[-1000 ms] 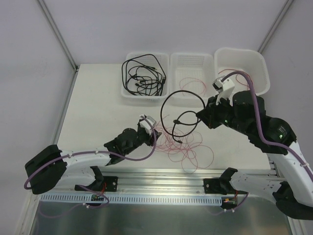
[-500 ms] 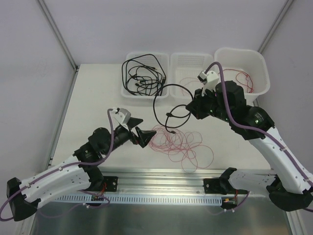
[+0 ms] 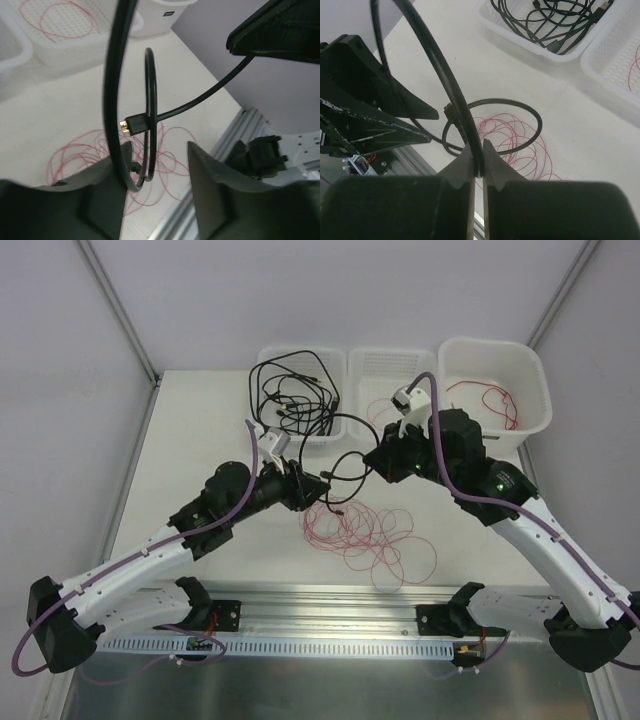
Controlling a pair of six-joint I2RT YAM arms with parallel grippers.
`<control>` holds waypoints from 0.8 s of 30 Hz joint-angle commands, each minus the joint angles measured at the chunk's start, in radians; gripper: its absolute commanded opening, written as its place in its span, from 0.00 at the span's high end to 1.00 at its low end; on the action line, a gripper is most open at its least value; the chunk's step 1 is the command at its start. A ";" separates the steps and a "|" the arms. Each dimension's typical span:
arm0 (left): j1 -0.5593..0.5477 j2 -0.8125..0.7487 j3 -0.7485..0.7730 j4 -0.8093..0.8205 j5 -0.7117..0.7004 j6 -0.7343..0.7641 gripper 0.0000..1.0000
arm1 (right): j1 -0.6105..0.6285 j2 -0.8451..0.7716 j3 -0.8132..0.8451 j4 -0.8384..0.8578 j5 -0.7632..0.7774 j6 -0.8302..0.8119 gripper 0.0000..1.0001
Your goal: Untangle the cables
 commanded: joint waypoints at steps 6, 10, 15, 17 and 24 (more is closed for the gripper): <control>0.023 -0.046 0.085 -0.001 -0.071 -0.032 1.00 | -0.025 -0.035 -0.102 0.139 -0.029 0.047 0.99; 0.044 -0.047 0.113 -0.007 -0.087 -0.029 1.00 | -0.029 -0.045 -0.145 0.160 -0.027 0.058 0.87; 0.093 -0.011 0.209 -0.024 -0.091 0.002 1.00 | -0.030 -0.080 -0.134 0.116 -0.016 0.058 0.27; 0.116 0.026 0.275 -0.039 -0.120 0.028 1.00 | -0.029 -0.120 -0.114 0.067 -0.009 0.049 0.12; 0.246 0.216 0.473 -0.064 -0.125 0.083 1.00 | -0.029 -0.310 -0.145 -0.053 -0.010 0.024 0.03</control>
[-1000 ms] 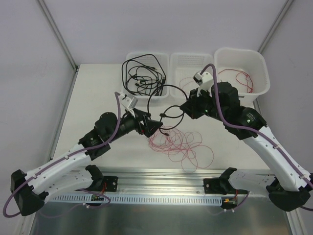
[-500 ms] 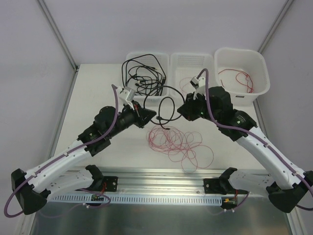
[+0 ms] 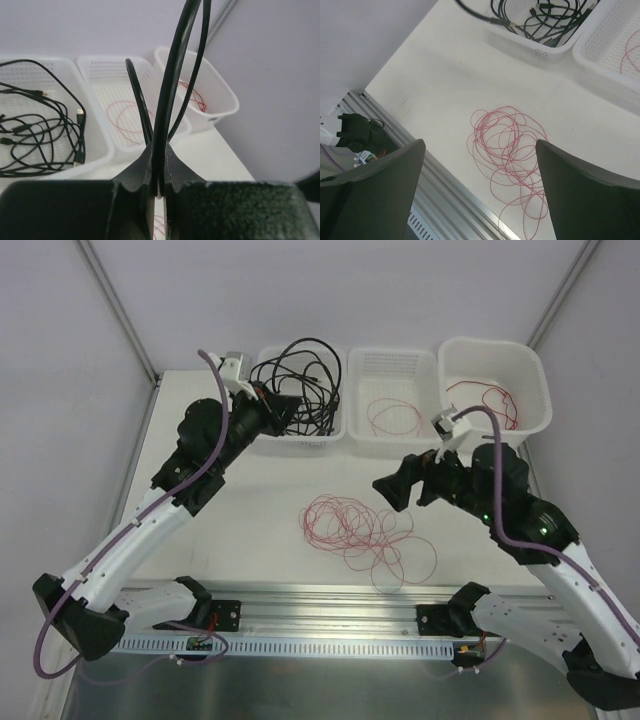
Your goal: Untangle the cables
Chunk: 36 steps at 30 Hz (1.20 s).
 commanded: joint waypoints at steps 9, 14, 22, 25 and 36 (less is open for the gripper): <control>0.236 0.469 0.356 0.018 0.060 0.005 1.00 | -0.003 -0.335 -0.132 -0.205 0.031 0.000 0.03; 0.308 0.702 0.427 0.024 0.131 -0.139 1.00 | -0.004 -0.395 -0.183 -0.262 0.032 0.005 0.03; 0.351 0.979 0.460 0.027 0.195 -0.167 0.90 | -0.004 -0.412 -0.229 -0.286 0.028 0.010 0.03; 0.354 0.916 0.403 0.033 0.197 -0.125 0.54 | -0.003 -0.378 -0.233 -0.319 0.026 0.002 0.03; 0.351 0.447 0.132 0.022 0.361 -0.088 0.01 | -0.006 -0.194 -0.457 -0.198 0.133 0.196 0.03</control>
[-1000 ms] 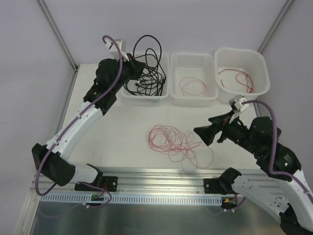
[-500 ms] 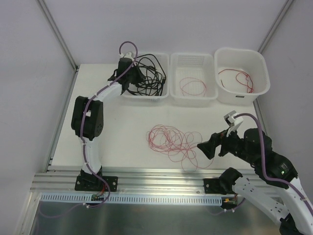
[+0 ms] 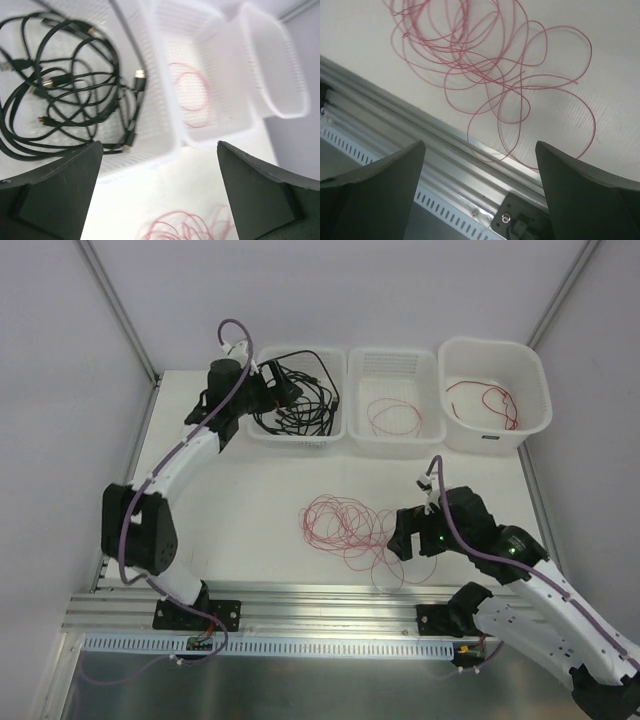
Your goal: Untangle the cables
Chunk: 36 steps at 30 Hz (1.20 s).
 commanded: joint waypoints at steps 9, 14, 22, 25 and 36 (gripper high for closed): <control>-0.001 -0.518 -0.330 -0.310 0.097 0.154 0.01 | -0.010 0.235 -0.270 0.417 0.185 0.284 0.03; 0.001 -0.731 -0.435 -0.424 0.018 0.255 0.01 | -0.013 0.440 -0.283 0.604 0.206 0.327 0.03; 0.001 -0.860 -0.629 -0.384 -0.118 0.318 0.01 | 0.068 0.729 -0.150 0.683 0.304 0.352 0.03; 0.002 -0.845 -0.621 -0.386 -0.098 0.329 0.01 | 0.138 0.851 -0.042 0.658 0.361 0.327 0.03; 0.002 -0.881 -0.641 -0.389 -0.128 0.346 0.01 | 0.232 1.152 0.176 0.551 0.352 0.276 0.45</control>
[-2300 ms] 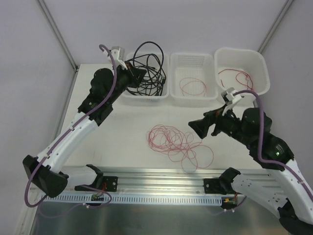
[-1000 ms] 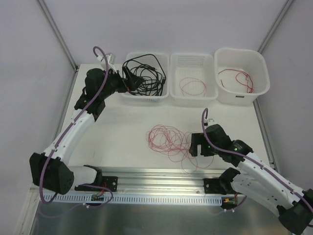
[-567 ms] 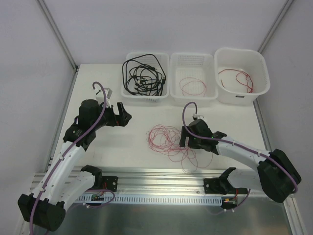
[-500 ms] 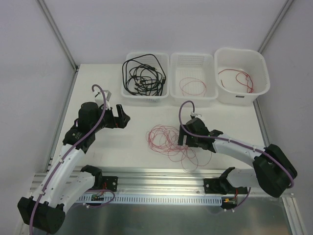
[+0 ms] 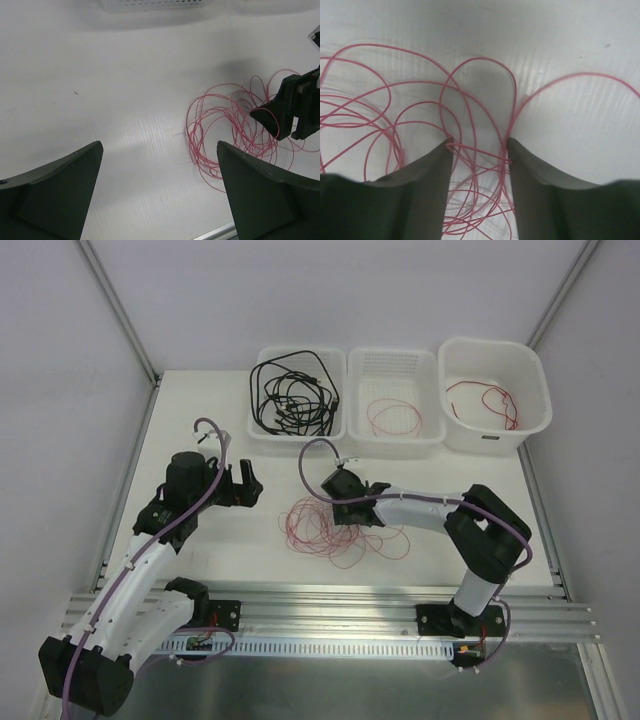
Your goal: Untangle the cables
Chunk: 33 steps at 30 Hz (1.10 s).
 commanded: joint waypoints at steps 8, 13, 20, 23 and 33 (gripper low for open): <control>0.003 -0.021 -0.009 0.007 -0.034 0.028 0.01 | 0.067 -0.020 -0.028 -0.080 0.019 -0.065 0.99; 0.004 -0.021 -0.008 0.007 -0.038 0.027 0.01 | 0.061 -0.279 -0.009 -0.128 0.036 -0.167 0.99; 0.004 -0.025 -0.008 0.005 -0.043 0.027 0.01 | -0.054 -0.487 0.238 -0.278 -0.051 -0.303 0.99; 0.004 -0.033 -0.011 0.007 -0.047 0.027 0.01 | -0.143 -0.530 0.377 -0.326 -0.124 -0.348 0.99; 0.008 -0.036 -0.009 0.002 -0.050 0.028 0.01 | -0.359 -0.411 0.835 -0.260 -0.142 -0.552 0.99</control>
